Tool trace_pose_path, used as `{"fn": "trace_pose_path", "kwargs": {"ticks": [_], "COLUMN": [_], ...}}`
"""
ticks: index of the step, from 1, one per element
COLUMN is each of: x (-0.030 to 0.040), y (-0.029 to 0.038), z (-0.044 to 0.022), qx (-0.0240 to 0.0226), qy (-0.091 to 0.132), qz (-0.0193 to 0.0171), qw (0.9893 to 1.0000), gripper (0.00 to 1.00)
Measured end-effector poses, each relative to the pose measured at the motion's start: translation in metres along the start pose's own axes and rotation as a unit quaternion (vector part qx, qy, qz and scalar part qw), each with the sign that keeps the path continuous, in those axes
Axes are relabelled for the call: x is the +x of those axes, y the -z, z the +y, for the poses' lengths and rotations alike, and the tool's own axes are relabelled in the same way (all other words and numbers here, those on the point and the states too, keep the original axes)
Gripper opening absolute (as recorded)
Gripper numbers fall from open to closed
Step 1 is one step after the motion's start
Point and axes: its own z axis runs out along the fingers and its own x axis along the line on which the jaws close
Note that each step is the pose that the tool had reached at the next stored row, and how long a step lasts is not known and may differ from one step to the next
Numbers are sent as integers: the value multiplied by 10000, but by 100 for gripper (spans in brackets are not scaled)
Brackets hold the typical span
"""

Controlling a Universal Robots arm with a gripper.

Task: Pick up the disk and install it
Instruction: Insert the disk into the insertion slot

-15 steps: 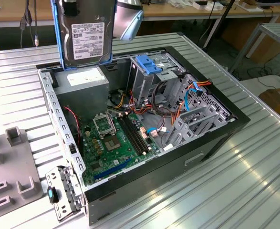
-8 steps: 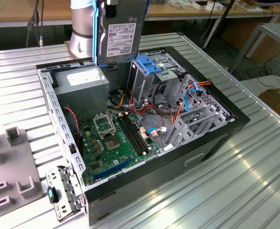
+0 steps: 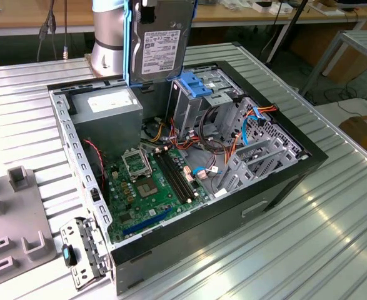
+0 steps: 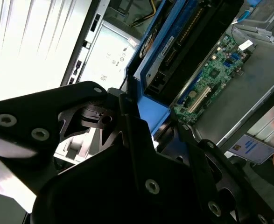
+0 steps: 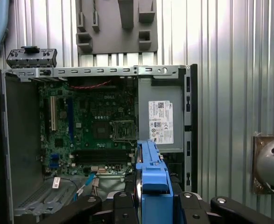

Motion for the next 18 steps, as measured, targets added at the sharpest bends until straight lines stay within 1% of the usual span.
{"fn": "trace_pose_path", "kwargs": {"ticks": [7, 8, 9, 11, 12, 13, 15, 17, 18], "x": [2, 55, 151, 308, 458, 524, 611, 740, 777], "y": [0, -1, -2, -7, -12, -15, -19, -27, -31], "z": [-10, -12, -14, -17, -21, -23, -25, -27, -28], "qx": [0, -6, -16, -24, -27, -29, -30, -32, -32], "qy": [0, 0, 0, 0, 0, 0, 0, 0, 0], "qz": [0, 0, 0, 0, 1, 1, 2, 6, 6], "qw": [10000, 10000, 10000, 10000, 10000, 10000, 10000, 10000, 10000], "gripper": [37, 37, 37, 37, 37, 37, 37, 37, 37]}}
